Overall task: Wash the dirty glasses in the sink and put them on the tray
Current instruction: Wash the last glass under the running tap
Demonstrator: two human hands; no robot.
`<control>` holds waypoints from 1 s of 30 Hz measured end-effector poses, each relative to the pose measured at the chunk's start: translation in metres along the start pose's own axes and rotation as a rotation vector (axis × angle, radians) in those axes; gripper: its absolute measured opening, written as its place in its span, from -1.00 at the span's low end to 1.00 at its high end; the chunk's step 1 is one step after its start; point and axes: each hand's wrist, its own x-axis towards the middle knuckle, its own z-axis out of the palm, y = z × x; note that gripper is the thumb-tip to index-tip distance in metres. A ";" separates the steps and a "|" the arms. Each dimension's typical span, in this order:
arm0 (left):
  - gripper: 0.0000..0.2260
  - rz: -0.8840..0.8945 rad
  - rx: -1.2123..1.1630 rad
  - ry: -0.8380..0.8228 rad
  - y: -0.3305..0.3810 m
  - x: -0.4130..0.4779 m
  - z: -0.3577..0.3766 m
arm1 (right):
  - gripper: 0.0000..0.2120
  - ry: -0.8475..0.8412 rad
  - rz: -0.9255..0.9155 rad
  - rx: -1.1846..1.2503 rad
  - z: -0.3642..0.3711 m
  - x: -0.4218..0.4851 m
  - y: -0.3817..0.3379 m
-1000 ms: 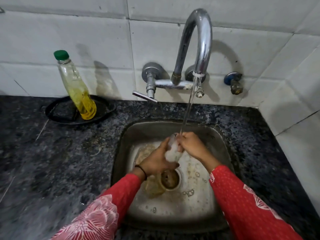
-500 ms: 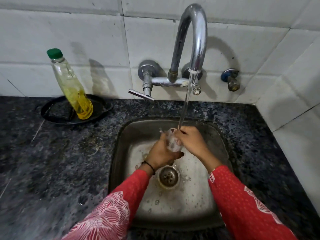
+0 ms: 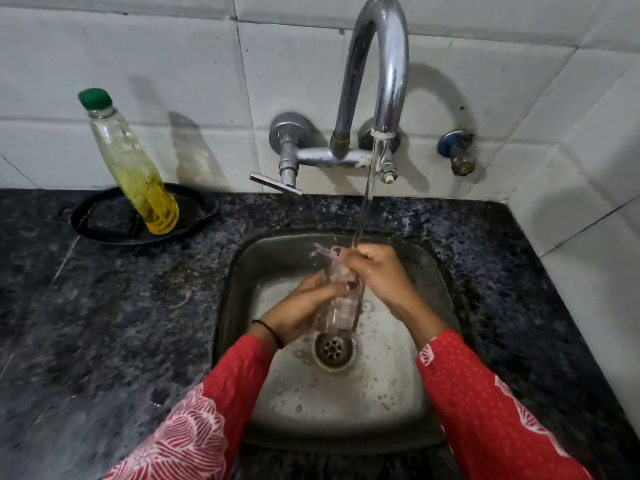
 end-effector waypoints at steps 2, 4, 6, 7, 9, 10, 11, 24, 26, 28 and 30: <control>-0.75 -0.160 -0.240 -0.116 0.002 -0.004 -0.001 | -0.71 0.042 0.029 0.141 0.003 -0.002 0.002; -0.76 -0.103 -0.066 -0.027 -0.005 0.005 0.001 | -0.65 0.070 0.036 0.013 0.006 0.002 0.008; -0.58 0.074 0.411 0.109 -0.013 0.018 0.005 | -0.62 0.024 0.047 -0.256 0.008 0.007 0.012; -0.50 0.107 0.587 0.171 -0.013 0.021 0.007 | -0.65 -0.008 0.052 -0.325 0.008 0.007 0.013; -0.56 0.134 0.613 0.126 -0.011 0.023 0.006 | -0.73 0.009 0.055 -0.223 0.004 0.007 0.017; -0.66 0.115 0.497 0.038 -0.007 0.020 0.004 | -0.75 0.060 0.062 -0.094 0.000 0.006 0.018; -0.73 0.037 0.309 -0.044 0.001 0.014 0.005 | -0.78 0.116 0.068 0.033 -0.003 0.005 0.020; -0.82 -0.145 -0.077 -0.015 0.008 0.002 0.015 | -0.77 0.102 -0.037 0.076 0.001 0.012 0.015; -0.80 -0.259 -0.259 -0.065 0.009 0.000 0.010 | -0.75 0.123 -0.027 0.149 0.003 0.013 0.014; -0.83 -0.211 -0.016 0.035 0.005 0.003 0.016 | -0.69 0.105 -0.025 -0.049 0.005 0.016 0.019; -0.82 -0.035 0.389 0.223 0.001 0.008 0.019 | -0.64 0.076 -0.001 -0.250 0.008 0.017 0.026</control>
